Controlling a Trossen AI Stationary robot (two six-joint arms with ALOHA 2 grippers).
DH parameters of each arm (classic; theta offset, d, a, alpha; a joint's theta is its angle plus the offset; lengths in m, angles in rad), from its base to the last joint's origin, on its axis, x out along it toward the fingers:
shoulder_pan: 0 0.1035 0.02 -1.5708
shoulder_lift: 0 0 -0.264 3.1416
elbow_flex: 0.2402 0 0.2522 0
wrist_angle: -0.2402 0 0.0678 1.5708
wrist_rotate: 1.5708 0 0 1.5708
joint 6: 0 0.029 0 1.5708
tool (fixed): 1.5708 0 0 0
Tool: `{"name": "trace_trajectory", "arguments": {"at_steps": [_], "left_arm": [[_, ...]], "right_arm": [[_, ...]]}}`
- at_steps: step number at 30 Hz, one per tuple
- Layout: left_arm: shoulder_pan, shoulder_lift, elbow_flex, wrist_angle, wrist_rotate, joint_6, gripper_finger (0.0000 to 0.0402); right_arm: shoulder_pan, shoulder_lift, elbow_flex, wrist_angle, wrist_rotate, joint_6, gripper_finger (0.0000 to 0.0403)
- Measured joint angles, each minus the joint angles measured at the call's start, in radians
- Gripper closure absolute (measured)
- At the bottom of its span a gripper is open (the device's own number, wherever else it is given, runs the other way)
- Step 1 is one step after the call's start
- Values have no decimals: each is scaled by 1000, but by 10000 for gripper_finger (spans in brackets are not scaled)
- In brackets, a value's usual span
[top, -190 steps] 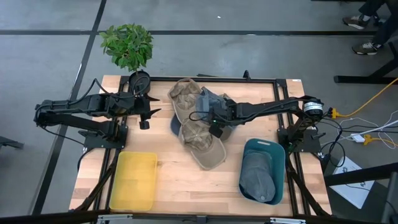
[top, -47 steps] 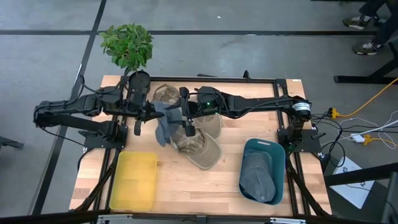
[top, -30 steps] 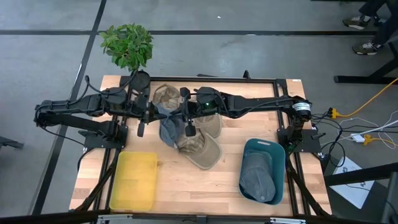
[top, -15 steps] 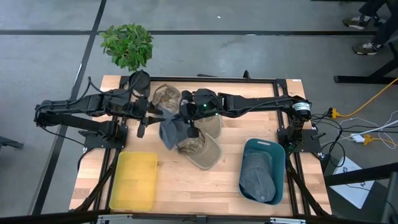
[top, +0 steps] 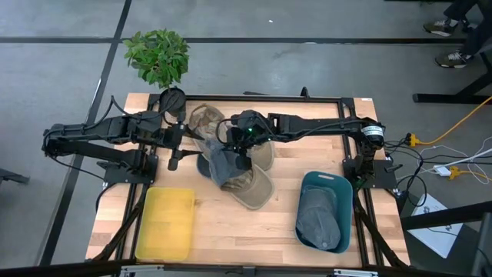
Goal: Pick & Place hat
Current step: Put the right blue cap into the blue bin
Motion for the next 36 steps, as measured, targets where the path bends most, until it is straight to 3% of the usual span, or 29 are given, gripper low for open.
{"name": "trace_trajectory", "arguments": {"at_steps": [7,15,26,30,36], "left_arm": [[0,0,0,-27,0,104,212],[0,0,0,-68,0,174,224],[0,67,0,-117,-10,363,225],[-5,104,0,-126,-83,477,228],[-61,100,0,-125,-280,564,229]], "right_arm": [[0,0,0,-9,-7,-3,395],[-44,0,0,-49,-195,-25,395],[-51,0,0,-53,-199,26,395],[-51,0,0,-53,-199,47,395],[-52,0,0,-110,-201,43,395]]}}
